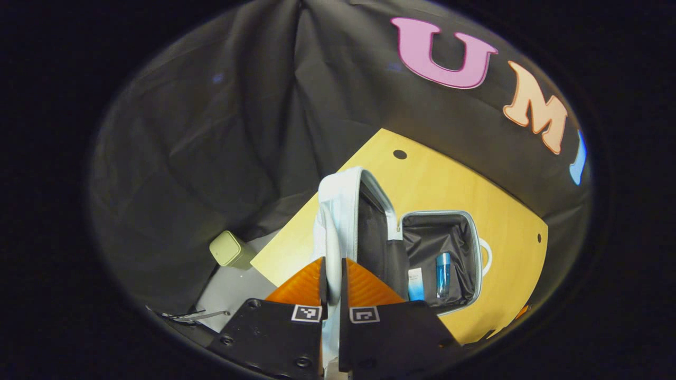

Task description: First open the suitcase, pack the skin care products into it, and then close the suitcase.

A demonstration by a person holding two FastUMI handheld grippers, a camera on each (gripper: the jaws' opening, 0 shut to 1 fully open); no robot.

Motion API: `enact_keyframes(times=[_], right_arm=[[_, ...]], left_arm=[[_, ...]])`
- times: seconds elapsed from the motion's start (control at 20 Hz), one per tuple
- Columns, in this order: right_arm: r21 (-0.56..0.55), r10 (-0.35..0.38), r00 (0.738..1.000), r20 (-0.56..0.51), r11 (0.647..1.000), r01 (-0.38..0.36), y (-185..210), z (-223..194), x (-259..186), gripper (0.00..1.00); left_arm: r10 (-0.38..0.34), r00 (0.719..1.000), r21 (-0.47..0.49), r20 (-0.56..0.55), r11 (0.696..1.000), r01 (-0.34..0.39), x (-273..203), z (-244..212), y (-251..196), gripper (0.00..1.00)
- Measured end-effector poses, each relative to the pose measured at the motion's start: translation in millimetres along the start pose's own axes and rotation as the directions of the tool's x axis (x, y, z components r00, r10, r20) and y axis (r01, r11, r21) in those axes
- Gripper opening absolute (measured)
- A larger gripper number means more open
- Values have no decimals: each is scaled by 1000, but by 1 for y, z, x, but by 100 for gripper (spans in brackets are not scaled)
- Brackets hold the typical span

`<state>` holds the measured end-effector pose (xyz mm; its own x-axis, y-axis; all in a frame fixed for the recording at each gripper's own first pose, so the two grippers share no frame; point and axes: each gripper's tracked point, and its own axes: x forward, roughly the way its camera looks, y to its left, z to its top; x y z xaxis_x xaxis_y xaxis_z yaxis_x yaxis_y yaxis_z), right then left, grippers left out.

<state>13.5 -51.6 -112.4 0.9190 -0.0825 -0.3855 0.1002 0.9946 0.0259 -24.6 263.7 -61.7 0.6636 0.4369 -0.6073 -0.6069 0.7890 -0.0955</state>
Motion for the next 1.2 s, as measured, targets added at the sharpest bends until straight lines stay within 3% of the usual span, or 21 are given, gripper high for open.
enact_keyframes(times=[0.1, 0.2, 0.25, 0.3, 0.5, 0.9, 1.2], right_arm=[[-12, -13, 1000, 6, 1000, 13, -26, 4, -7, 94], [-17, -24, 1000, 15, 1000, 24, -48, 10, -12, 98], [-16, -28, 999, 19, 999, 28, -58, 13, -15, 94], [-15, -32, 999, 24, 999, 32, -67, 15, -17, 98], [-7, -31, 999, 26, 999, 31, -94, 16, -24, 98], [1, 13, 999, 31, 1000, -13, -119, 12, -27, 98], [8, 20, 1000, -10, 1000, -20, -136, 2, -17, 98]], left_arm=[[13, 1000, 33, 8, 999, -13, -11, -10, -19, 5], [22, 999, 75, 26, 997, -24, -23, -16, -39, 5], [21, 999, 93, 35, 995, -24, -26, -17, -47, 5], [18, 999, 106, 43, 994, -23, -30, -19, -56, 5], [16, 997, 129, 73, 991, -25, -49, -32, -88, 5], [-5, 991, 215, 133, 976, -24, -67, -45, -168, 6], [27, 988, 323, 152, 944, -75, -56, -47, -214, 6]])
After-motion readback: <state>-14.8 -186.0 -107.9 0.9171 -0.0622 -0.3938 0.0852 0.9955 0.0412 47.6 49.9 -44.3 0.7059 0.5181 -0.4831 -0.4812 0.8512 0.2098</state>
